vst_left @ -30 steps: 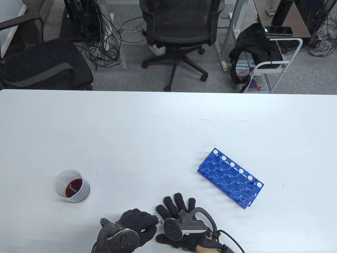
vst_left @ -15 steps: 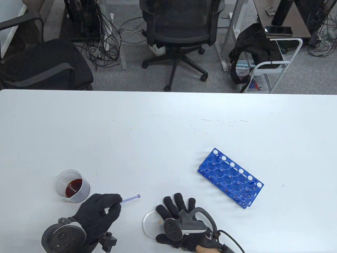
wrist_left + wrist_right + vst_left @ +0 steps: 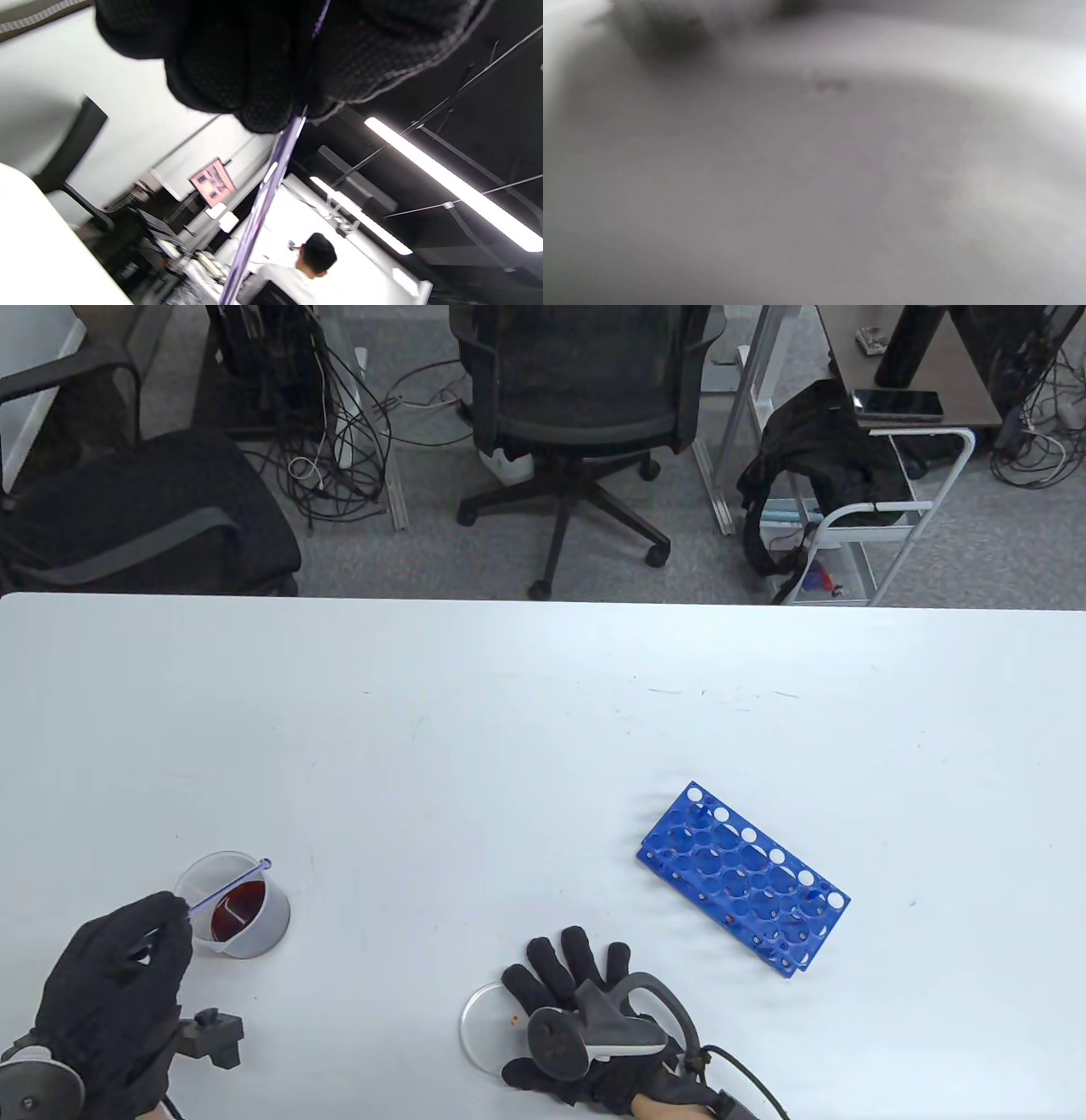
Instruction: Dip glass rod and spread liquid on culture dish
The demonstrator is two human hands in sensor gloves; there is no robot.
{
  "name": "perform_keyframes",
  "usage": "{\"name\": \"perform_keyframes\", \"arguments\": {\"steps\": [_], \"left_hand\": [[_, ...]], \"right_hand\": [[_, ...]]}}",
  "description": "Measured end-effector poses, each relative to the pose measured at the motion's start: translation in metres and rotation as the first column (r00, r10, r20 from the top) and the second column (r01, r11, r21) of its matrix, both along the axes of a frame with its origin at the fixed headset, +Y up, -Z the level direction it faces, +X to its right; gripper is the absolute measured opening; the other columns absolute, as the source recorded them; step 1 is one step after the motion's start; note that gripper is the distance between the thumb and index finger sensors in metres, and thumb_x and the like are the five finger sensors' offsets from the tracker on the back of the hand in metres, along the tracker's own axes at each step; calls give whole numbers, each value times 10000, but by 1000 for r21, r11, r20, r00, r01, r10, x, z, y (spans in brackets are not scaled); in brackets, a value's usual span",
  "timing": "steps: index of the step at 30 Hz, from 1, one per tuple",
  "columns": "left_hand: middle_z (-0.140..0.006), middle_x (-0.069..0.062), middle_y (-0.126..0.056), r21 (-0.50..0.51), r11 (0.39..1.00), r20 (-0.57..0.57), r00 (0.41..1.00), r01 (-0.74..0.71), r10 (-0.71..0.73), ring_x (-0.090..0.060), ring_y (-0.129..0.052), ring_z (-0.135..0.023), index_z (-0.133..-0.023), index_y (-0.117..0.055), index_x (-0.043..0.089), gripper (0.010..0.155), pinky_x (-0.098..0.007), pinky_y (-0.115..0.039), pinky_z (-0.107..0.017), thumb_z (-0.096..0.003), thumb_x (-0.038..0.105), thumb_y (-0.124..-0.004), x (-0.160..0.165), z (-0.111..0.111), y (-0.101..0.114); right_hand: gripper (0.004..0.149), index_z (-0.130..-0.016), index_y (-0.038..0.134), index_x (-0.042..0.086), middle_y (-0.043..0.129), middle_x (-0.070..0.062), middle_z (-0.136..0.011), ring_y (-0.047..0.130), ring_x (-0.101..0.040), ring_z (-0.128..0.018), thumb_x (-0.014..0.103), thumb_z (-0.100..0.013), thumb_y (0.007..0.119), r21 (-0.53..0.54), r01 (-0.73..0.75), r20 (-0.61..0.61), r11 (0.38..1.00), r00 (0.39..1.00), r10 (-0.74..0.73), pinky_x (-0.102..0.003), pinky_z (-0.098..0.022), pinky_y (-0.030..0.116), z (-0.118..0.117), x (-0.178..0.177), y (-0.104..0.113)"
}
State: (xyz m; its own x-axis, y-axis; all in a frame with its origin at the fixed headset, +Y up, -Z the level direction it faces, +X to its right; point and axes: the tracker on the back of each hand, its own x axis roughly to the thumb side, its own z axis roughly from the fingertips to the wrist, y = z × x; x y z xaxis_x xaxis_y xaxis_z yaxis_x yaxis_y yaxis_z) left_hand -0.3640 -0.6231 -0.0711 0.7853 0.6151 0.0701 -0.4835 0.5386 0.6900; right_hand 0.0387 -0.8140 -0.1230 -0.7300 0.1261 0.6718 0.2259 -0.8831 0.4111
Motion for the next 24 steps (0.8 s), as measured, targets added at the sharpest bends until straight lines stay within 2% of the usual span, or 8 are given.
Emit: {"name": "perform_keyframes", "arguments": {"steps": [3,8,14,20,24], "left_hand": [[-670,2,-1047,-124,990,-59,995,72,-80,-280,-1048,-527,-708,-979,244,332,-403,-903,-460,-459,456,-922,-8,-9,-7],[-670,21,-1059,-285,943,-31,981,173,-189,-269,-1063,-525,-704,-986,259,329,-391,-916,-454,-450,463,-933,-1,-30,-20],[-675,31,-1068,-452,821,64,930,349,-361,-266,-1073,-530,-702,-991,273,329,-382,-919,-447,-438,465,-946,24,-59,-39],[-677,36,-1070,-553,739,113,914,385,-391,-258,-1071,-528,-706,-991,281,332,-385,-907,-447,-436,471,-947,27,-73,-53],[-675,34,-1067,-568,734,113,919,372,-378,-252,-1066,-514,-710,-988,283,334,-379,-902,-441,-441,475,-943,25,-74,-55]], "right_hand": [[965,-1084,-143,122,-147,-266,-1113,-89,-623,-961,743,-522,337,0,0,0,1000,1000,0,-870,-587,131,0,0,0],[964,-1084,-144,123,-148,-266,-1113,-89,-621,-962,743,-522,335,0,0,0,1000,1000,0,-870,-587,131,0,0,0],[965,-1085,-142,122,-146,-267,-1113,-88,-622,-962,743,-523,336,0,0,0,1000,1000,0,-870,-588,130,0,0,0],[965,-1085,-142,121,-146,-268,-1113,-89,-622,-961,742,-523,337,0,0,0,1000,1000,0,-870,-586,131,0,0,0],[965,-1085,-142,121,-146,-267,-1113,-88,-623,-961,742,-523,337,-2,3,-1,1000,1000,-3,-870,-586,131,0,0,0]]}}
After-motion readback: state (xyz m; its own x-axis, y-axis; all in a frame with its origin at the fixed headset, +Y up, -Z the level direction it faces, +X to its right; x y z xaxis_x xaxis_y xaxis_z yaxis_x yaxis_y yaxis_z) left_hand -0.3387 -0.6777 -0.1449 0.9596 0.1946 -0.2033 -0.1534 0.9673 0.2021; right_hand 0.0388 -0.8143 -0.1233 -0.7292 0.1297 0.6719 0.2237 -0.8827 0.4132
